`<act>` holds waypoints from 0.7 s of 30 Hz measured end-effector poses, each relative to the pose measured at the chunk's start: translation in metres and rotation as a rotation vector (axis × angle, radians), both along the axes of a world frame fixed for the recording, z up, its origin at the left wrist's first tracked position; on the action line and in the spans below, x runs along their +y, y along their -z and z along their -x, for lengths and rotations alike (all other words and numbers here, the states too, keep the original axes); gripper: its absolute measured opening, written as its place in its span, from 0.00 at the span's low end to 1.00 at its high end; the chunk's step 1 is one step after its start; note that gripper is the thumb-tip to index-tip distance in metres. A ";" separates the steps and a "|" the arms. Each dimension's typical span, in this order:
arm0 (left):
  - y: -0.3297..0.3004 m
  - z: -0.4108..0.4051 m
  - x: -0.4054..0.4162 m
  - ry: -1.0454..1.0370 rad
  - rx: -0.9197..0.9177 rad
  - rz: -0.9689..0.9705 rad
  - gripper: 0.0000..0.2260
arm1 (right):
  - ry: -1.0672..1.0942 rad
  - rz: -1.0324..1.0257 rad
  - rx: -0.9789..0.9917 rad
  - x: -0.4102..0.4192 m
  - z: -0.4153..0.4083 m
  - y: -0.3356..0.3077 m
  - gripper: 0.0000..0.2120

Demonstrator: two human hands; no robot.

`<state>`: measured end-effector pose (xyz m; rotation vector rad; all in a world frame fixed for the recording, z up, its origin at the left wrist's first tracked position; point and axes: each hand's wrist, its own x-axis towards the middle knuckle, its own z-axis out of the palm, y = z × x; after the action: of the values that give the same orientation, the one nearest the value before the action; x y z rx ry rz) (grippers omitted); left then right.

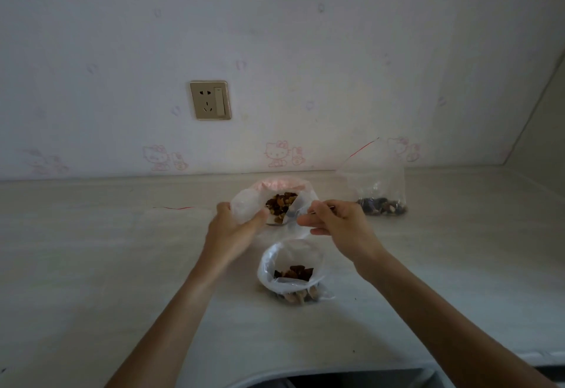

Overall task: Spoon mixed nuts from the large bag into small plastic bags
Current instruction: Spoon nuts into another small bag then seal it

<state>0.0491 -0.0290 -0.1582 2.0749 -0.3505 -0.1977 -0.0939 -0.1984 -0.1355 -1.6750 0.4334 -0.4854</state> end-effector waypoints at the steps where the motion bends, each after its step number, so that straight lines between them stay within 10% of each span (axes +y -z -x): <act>1: 0.004 0.001 -0.002 0.013 0.006 0.024 0.32 | 0.009 0.009 0.016 0.001 -0.004 0.002 0.14; 12: 0.009 0.012 -0.004 0.174 0.003 0.133 0.36 | 0.143 -0.002 0.030 -0.009 -0.018 0.016 0.12; 21: 0.005 0.012 -0.003 0.234 0.006 0.105 0.32 | 0.078 0.409 0.051 0.005 -0.034 0.015 0.15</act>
<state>0.0372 -0.0322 -0.1636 1.9276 -0.5880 -0.3189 -0.0601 -0.1936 -0.1504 -2.0735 0.4590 -0.6207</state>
